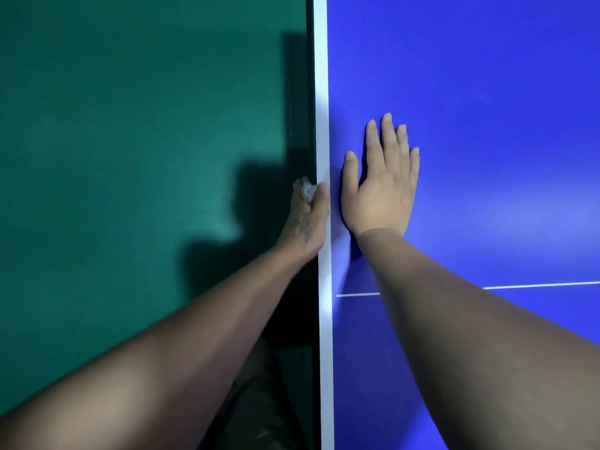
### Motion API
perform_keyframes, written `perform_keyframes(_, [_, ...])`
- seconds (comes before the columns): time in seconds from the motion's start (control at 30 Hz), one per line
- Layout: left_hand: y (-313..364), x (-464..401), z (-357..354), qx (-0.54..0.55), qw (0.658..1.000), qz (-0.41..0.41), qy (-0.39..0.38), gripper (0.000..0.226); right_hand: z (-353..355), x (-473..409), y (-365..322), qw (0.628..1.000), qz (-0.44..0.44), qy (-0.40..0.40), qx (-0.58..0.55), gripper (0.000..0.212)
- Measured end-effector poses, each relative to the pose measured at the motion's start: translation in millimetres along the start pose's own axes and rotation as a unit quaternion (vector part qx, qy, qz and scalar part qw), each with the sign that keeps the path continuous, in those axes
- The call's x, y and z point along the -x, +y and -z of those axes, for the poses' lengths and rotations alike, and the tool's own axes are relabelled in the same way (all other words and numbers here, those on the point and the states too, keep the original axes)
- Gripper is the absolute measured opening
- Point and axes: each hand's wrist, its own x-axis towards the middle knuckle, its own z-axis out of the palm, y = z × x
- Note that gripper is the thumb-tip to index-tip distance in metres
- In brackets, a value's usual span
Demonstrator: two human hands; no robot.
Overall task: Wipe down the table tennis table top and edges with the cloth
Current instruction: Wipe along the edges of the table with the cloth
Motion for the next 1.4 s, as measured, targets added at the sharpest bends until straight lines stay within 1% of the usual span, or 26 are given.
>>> perform_keyframes(0.1, [32,-34,13,-0.005,1.000,-0.022,0.008,0.039,-2,1,1,1.000,0.003,0.003,0.003,0.060])
perform_keyframes(0.17, [38,-37,16,-0.004,1.000,-0.015,0.001,0.033,-3,0,1,1.000,0.003,0.007,0.009,0.060])
perform_keyframes(0.23, [30,-29,14,-0.004,1.000,-0.023,-0.002,0.039,-1,-1,1,1.000,0.004,0.009,0.016,0.060])
perform_keyframes(0.33, [8,3,5,0.005,1.000,-0.026,-0.005,0.069,0,-2,-2,1.000,0.008,0.004,0.027,0.060])
perform_keyframes(0.37, [2,14,4,0.013,1.000,-0.009,-0.017,0.072,0,-2,-3,0.999,0.009,0.001,0.030,0.060])
perform_keyframes(0.43, [-10,31,3,0.022,0.998,0.042,-0.041,0.065,0,-2,-3,0.999,0.011,-0.006,0.035,0.060])
perform_keyframes(0.5, [-15,35,3,0.016,0.998,0.036,-0.045,0.064,-1,-2,-3,0.999,0.011,-0.010,0.038,0.060])
perform_keyframes(0.57, [-10,27,6,0.011,0.997,0.057,-0.046,0.065,-1,-2,-2,0.999,0.009,-0.013,0.041,0.061])
perform_keyframes(0.6, [-5,20,9,0.011,0.997,0.056,-0.048,0.063,-1,-2,-2,0.999,0.009,-0.014,0.042,0.061])
perform_keyframes(0.63, [1,12,11,0.004,0.998,0.031,-0.047,0.063,0,-2,-3,0.999,0.009,-0.015,0.043,0.061])
perform_keyframes(0.7, [15,-7,14,-0.015,0.999,0.010,-0.041,0.068,1,-2,-4,0.999,0.007,-0.017,0.042,0.062])
perform_keyframes(0.73, [23,-17,16,-0.023,0.999,0.015,-0.038,0.066,1,-2,-4,0.999,0.006,-0.018,0.041,0.063])
perform_keyframes(0.8, [44,-35,21,-0.018,0.998,0.039,-0.048,0.052,1,-2,-4,0.999,0.003,-0.019,0.042,0.063])
perform_keyframes(0.83, [55,-46,24,-0.010,0.998,0.036,-0.049,0.046,1,-2,-4,0.999,0.001,-0.018,0.042,0.063])
perform_keyframes(0.97, [100,-80,32,-0.027,1.000,-0.003,-0.004,0.031,1,-3,-3,0.999,-0.001,-0.014,0.041,0.062])
perform_keyframes(1.0, [101,-83,31,-0.016,1.000,0.002,0.000,0.034,1,-4,-4,0.999,-0.001,-0.012,0.043,0.062])
perform_keyframes(1.03, [91,-84,30,-0.015,1.000,0.011,-0.008,0.044,1,-4,-4,0.999,-0.001,-0.013,0.043,0.062])
perform_keyframes(1.1, [65,-70,27,-0.037,0.999,0.016,-0.025,0.078,1,-6,-4,0.999,-0.004,-0.009,0.039,0.062])
perform_keyframes(1.13, [48,-54,22,-0.042,0.998,0.022,-0.033,0.092,1,-4,-4,0.999,-0.004,-0.006,0.037,0.061])
perform_keyframes(1.17, [35,-37,19,-0.038,0.998,0.034,-0.040,0.100,1,-5,-4,0.999,-0.003,-0.004,0.035,0.061])
perform_keyframes(1.27, [12,-4,13,0.007,0.996,0.063,-0.061,0.109,0,-5,-3,1.000,-0.005,-0.004,0.024,0.062])
perform_keyframes(1.33, [10,-5,12,0.019,0.994,0.088,-0.065,0.122,1,-5,-4,1.000,-0.007,-0.004,0.011,0.061])
perform_keyframes(1.37, [14,-11,14,0.023,0.994,0.088,-0.062,0.123,1,-6,-5,1.000,-0.009,-0.004,0.004,0.061])
perform_keyframes(1.4, [23,-20,16,0.020,0.995,0.079,-0.062,0.119,1,-6,-5,1.000,-0.011,-0.004,-0.002,0.060])
